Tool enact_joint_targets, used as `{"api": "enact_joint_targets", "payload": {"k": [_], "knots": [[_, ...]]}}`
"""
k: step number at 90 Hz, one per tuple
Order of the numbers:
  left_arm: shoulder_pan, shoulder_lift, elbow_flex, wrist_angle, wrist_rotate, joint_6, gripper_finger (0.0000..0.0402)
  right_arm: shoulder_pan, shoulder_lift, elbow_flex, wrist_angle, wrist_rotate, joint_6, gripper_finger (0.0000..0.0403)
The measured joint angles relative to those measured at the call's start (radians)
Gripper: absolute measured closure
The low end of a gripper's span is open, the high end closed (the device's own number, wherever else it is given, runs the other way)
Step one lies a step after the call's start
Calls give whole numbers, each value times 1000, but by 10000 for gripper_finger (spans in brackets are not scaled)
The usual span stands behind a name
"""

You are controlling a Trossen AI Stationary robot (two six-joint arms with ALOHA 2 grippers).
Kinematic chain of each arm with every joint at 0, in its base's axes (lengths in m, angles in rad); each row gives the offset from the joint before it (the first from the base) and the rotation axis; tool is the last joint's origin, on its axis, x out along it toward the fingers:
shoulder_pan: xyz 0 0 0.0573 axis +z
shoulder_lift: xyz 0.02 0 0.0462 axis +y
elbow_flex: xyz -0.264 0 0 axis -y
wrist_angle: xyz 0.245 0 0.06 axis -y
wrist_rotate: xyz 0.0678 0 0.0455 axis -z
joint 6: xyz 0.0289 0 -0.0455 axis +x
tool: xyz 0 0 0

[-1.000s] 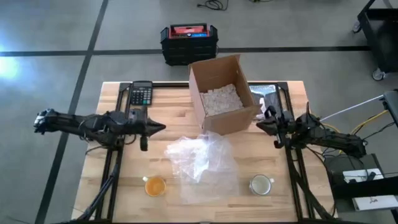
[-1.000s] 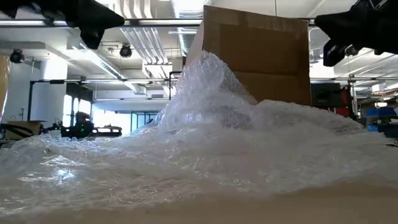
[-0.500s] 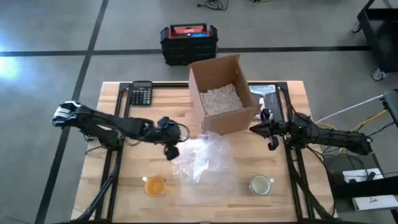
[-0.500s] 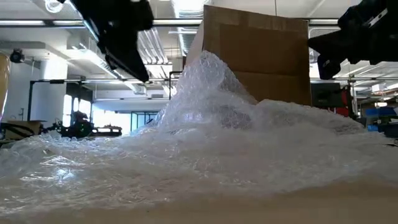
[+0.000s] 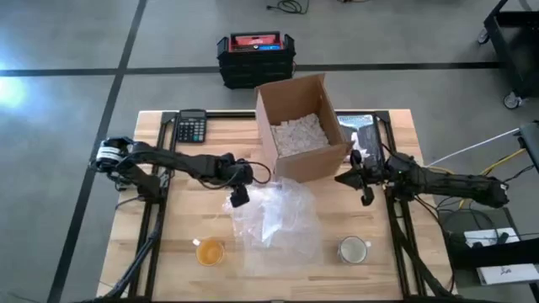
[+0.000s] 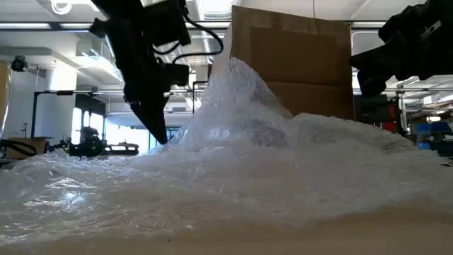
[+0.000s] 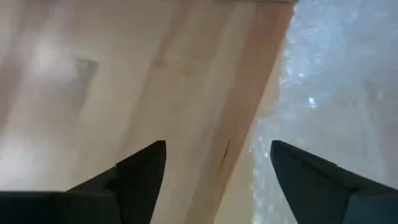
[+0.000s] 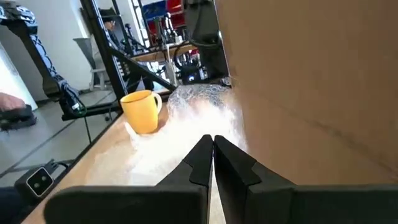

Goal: Wrap mug
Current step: Wrap the white cup in bubble wrap

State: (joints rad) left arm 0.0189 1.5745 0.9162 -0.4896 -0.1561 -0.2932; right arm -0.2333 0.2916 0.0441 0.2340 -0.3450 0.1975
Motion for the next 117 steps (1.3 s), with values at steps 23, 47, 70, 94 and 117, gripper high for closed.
{"api": "enact_joint_targets", "payload": {"k": [23,47,70,94,117], "knots": [[1,31,-55,217,200,24,257,0,0,0,2,0,0,403],[-4,-8,-38,267,272,13,393,0,-1,0,5,0,3,403],[-19,-151,-16,252,271,14,401,22,-1,0,63,-3,13,403],[-20,-354,-13,234,220,30,401,86,0,94,65,-3,-17,403],[-20,-463,-14,215,190,49,402,161,134,211,57,5,-71,403]]}}
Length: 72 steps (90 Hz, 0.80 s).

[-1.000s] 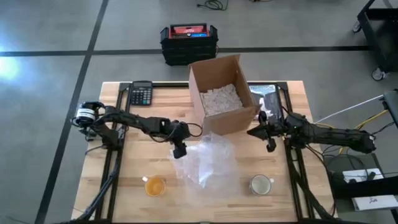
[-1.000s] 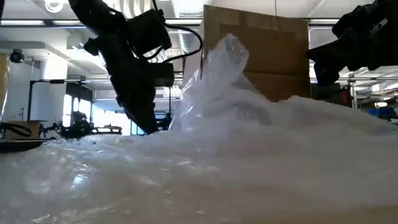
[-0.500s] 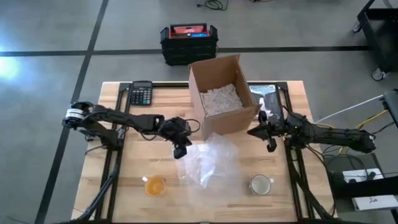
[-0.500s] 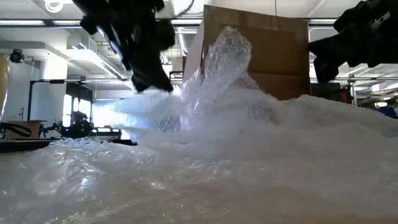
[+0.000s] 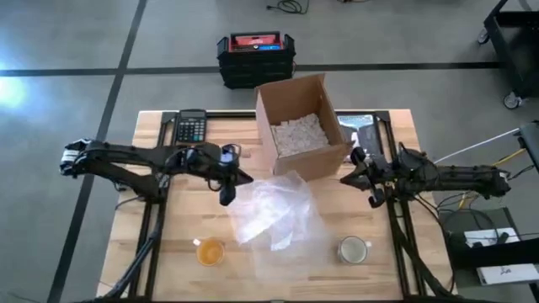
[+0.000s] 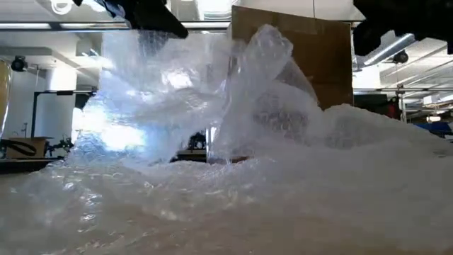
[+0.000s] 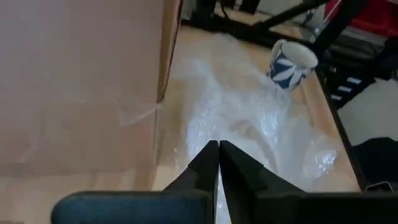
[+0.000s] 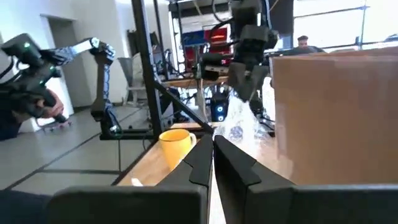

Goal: Wrap mug
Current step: Wrap the white cup in bubble wrap

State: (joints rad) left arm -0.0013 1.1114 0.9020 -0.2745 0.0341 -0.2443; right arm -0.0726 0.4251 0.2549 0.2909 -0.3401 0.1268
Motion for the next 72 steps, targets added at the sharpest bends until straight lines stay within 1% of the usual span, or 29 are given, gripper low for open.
{"api": "enact_joint_targets", "payload": {"k": [8,19,30,45,51,56,62,67,72], "knots": [[0,-25,0,-10,-28,5,402,31,88,40,-4,0,-19,403],[0,-51,0,-73,-107,22,402,83,231,104,-10,0,-38,403],[1,-61,-1,-117,-179,23,402,143,379,190,-57,1,-71,403],[1,-45,-1,-118,-185,8,402,226,565,305,-84,1,-80,403],[1,-36,-1,-118,-181,-4,402,253,620,355,-150,7,-104,403],[0,-31,-1,-117,-147,-9,402,272,651,404,-247,52,-129,403],[0,-26,-1,-117,-97,-27,402,298,679,468,-383,160,-151,403],[0,-18,-1,-121,-94,-40,401,318,700,513,-465,252,-170,403],[0,-11,-1,-148,-96,-54,397,330,717,541,-532,305,-177,403]]}}
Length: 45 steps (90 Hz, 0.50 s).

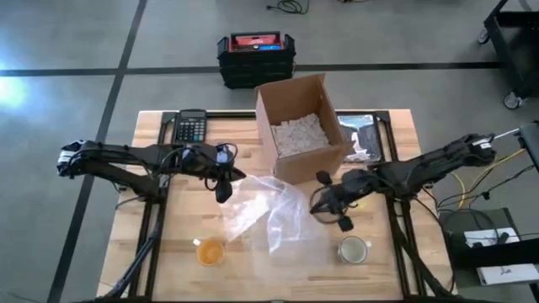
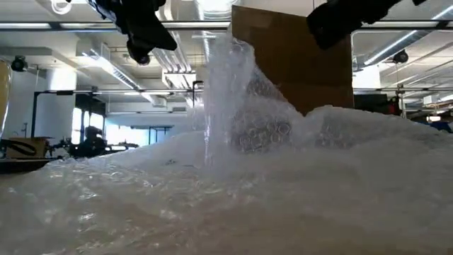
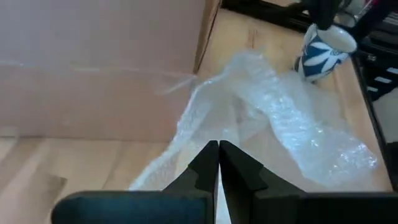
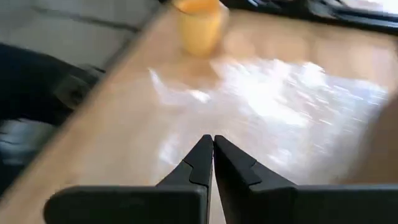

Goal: Wrap mug
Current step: Wrap the white cup in bubble wrap

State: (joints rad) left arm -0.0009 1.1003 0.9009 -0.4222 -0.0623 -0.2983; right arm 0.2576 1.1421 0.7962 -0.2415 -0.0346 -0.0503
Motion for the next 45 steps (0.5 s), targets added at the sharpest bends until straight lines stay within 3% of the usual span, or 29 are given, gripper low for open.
{"api": "enact_joint_targets", "payload": {"k": [11,22,45], "knots": [[1,29,0,-88,-60,-13,361,9,21,26,-38,17,-3,403],[1,92,0,-99,-109,-28,297,9,27,19,-48,19,6,403],[1,297,0,-82,-60,-29,154,9,27,-24,-78,65,27,403]]}}
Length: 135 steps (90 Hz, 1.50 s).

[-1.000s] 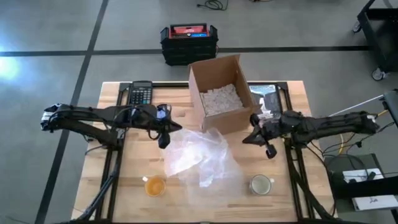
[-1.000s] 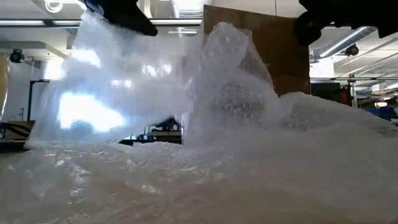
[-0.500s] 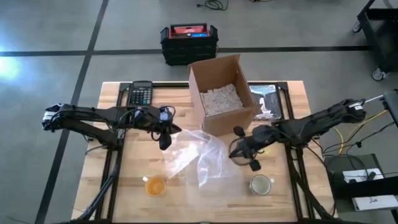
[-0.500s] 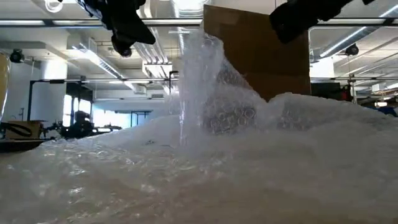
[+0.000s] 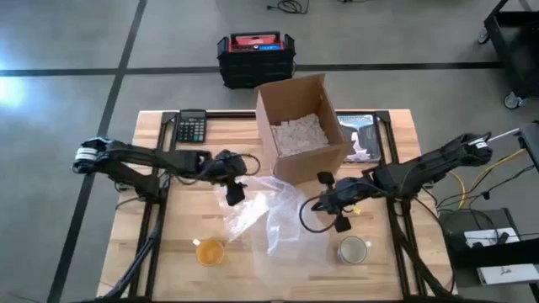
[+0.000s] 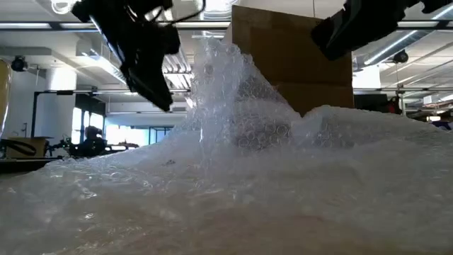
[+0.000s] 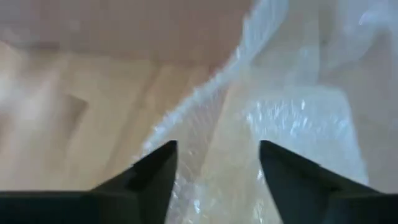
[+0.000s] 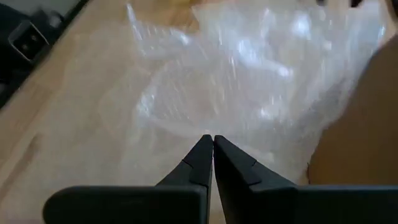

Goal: Wrap mug
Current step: Wrap the white cup in bubble wrap

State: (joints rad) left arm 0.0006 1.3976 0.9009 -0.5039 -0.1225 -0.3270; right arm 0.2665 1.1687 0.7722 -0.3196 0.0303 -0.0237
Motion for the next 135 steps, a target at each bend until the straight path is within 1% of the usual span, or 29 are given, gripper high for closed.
{"api": "enact_joint_targets", "payload": {"k": [8,15,24,31,36,41,47,55,58,60,69,75,85,99,114,127,135], "knots": [[0,70,0,23,49,-23,122,0,0,-8,0,3,5,403],[-2,129,0,69,108,-30,107,0,0,-11,1,3,5,403],[-7,205,0,153,140,-17,106,0,-1,-13,4,3,5,403],[-12,261,0,221,143,8,122,0,-1,-15,10,3,6,403],[-16,292,0,254,143,16,147,0,-1,-16,11,3,6,403],[-21,314,0,280,143,22,186,0,2,-16,11,3,6,403],[-28,320,2,281,143,28,252,0,4,-16,10,3,8,403],[-35,299,1,270,143,28,357,0,7,-16,19,2,7,403],[-39,278,1,259,142,27,378,0,7,-16,22,2,7,403],[-41,263,1,254,141,27,384,0,8,-17,25,2,6,403],[-49,177,2,233,139,22,386,0,8,-17,80,-3,6,403],[-53,110,2,215,135,20,396,0,8,-17,123,-5,3,403],[-54,3,2,196,104,22,398,0,14,-17,231,-12,-3,403],[-53,-101,2,145,49,30,401,15,85,-16,409,-12,-22,403],[-52,-136,2,83,-10,30,401,43,234,22,520,-11,-48,403],[-52,-124,2,79,-26,17,401,61,389,103,503,-3,-66,403],[-51,-102,2,74,-27,9,401,65,473,180,425,-3,-72,403]]}}
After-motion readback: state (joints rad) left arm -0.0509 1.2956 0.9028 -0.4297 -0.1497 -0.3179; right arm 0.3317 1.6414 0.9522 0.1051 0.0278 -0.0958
